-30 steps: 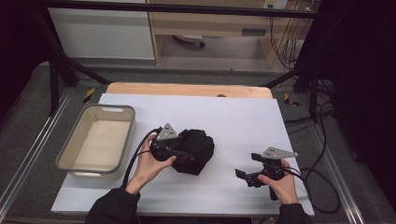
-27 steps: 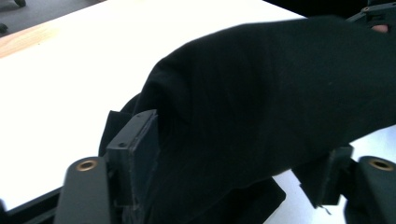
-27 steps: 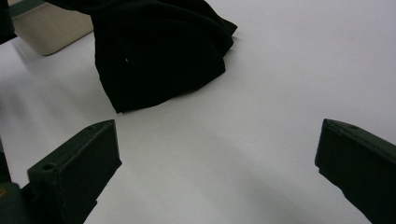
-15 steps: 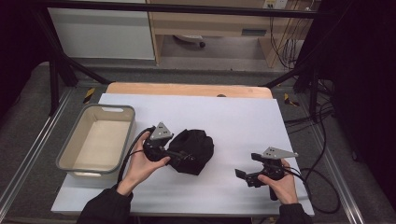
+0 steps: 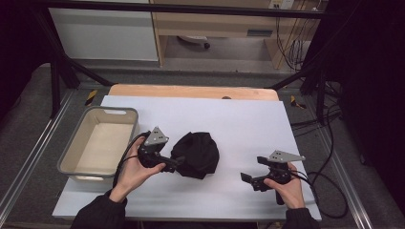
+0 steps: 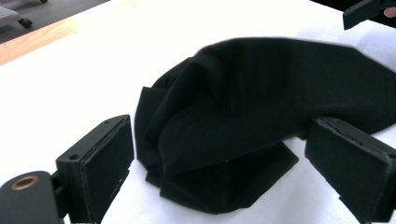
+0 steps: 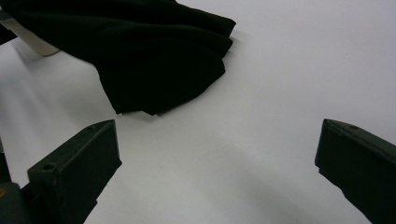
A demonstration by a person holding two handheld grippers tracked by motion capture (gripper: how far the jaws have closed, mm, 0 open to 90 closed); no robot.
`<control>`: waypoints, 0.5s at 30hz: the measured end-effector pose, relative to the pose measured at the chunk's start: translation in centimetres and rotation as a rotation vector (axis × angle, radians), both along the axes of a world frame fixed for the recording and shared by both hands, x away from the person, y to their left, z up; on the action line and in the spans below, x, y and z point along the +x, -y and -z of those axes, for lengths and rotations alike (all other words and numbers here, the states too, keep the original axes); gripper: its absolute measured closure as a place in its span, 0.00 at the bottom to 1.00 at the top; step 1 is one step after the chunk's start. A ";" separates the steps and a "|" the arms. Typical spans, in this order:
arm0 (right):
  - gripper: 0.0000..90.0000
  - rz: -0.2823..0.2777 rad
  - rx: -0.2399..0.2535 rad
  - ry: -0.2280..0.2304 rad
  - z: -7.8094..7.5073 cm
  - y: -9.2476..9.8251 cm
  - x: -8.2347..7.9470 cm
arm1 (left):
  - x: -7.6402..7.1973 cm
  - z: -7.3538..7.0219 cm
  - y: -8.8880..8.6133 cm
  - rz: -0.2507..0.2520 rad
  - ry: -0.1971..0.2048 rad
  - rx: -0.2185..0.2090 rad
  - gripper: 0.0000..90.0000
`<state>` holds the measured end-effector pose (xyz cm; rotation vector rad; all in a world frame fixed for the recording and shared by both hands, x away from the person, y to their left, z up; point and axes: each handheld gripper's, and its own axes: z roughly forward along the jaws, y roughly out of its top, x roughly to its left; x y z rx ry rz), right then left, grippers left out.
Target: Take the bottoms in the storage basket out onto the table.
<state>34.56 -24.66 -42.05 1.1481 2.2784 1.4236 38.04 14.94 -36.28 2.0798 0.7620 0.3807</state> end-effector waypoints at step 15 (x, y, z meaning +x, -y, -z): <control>0.01 0.001 0.000 -0.003 0.0 0.0 0.0 | -0.6 -0.4 -2.0 -0.025 0.014 0.009 0.07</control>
